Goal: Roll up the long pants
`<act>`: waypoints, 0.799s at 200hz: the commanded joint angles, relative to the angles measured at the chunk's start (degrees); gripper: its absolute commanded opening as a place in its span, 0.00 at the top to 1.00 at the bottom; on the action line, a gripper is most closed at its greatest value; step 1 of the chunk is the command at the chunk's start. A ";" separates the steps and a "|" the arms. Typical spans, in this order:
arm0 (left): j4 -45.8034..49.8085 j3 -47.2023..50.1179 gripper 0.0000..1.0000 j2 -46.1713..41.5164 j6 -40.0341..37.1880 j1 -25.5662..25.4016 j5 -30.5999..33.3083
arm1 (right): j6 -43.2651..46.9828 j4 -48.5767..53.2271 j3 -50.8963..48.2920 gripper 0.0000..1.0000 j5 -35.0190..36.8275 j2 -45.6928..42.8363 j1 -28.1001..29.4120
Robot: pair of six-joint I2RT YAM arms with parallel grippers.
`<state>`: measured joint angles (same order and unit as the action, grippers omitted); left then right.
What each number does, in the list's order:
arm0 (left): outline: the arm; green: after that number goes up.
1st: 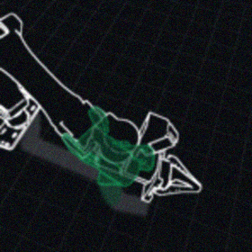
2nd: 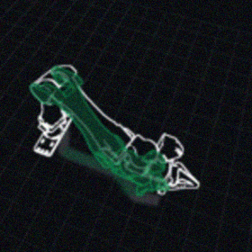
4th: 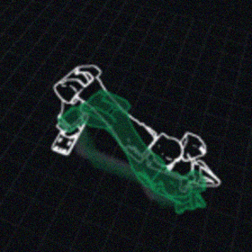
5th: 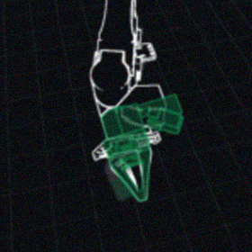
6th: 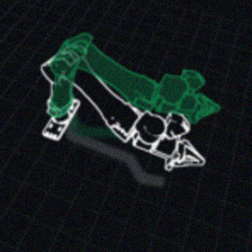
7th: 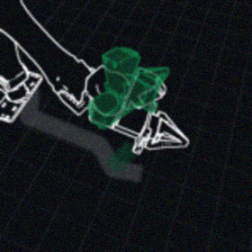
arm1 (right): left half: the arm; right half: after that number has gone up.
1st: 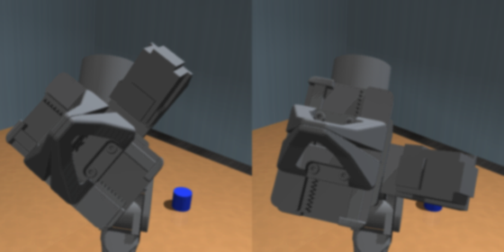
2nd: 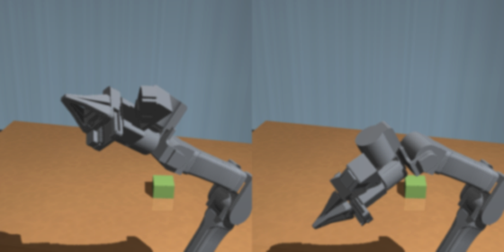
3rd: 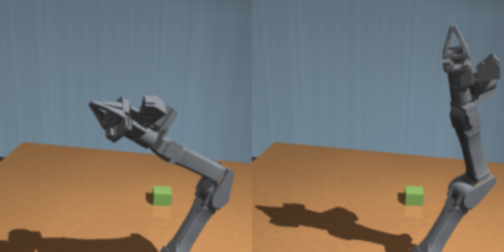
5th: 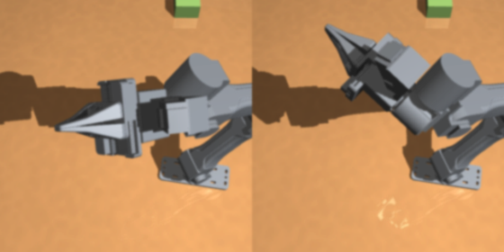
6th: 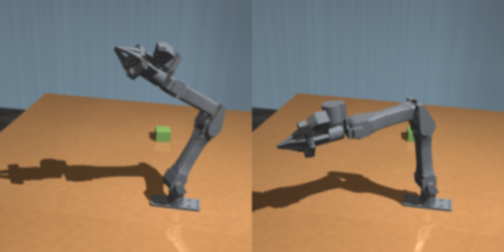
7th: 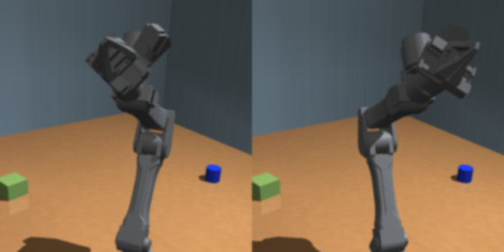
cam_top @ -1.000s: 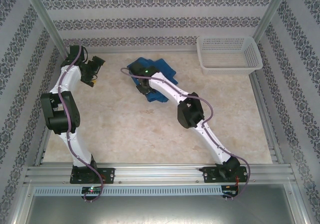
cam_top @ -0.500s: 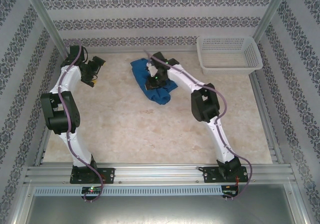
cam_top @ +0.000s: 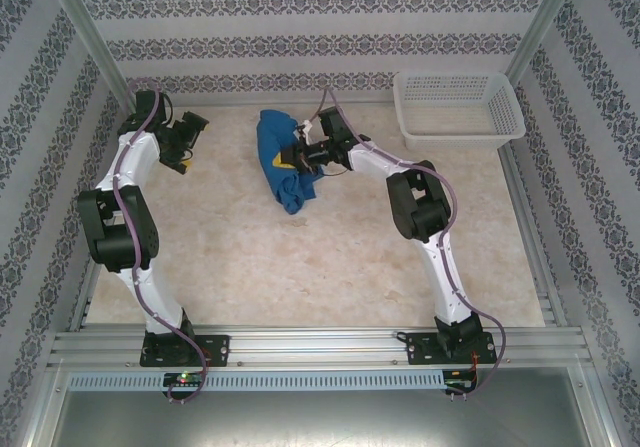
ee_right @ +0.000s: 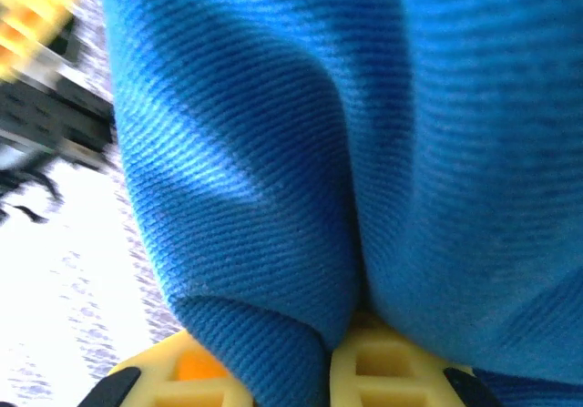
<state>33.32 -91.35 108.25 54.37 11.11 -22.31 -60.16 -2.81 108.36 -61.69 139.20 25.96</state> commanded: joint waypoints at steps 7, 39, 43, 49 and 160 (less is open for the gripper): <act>2.78 0.92 0.00 -3.48 -0.79 0.58 -0.15 | -39.89 -53.35 0.65 1.00 -0.51 5.94 -2.49; 4.42 0.48 0.00 -4.19 -1.84 0.75 0.20 | -59.92 -76.58 8.59 1.00 12.55 17.31 -2.80; 4.68 0.35 0.00 -4.25 -1.95 0.76 0.20 | -58.90 -76.24 8.38 1.00 12.49 17.26 -2.71; 4.98 0.27 0.00 -4.36 -2.15 0.84 0.27 | -57.47 -75.80 7.98 1.00 12.30 17.00 -2.47; 6.17 1.18 0.00 -6.29 -2.95 1.71 0.31 | -50.51 -76.55 3.05 1.00 25.62 6.69 -7.61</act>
<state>37.10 -89.95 103.81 52.86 12.12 -22.26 -112.75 -69.67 111.18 -43.72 155.68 22.33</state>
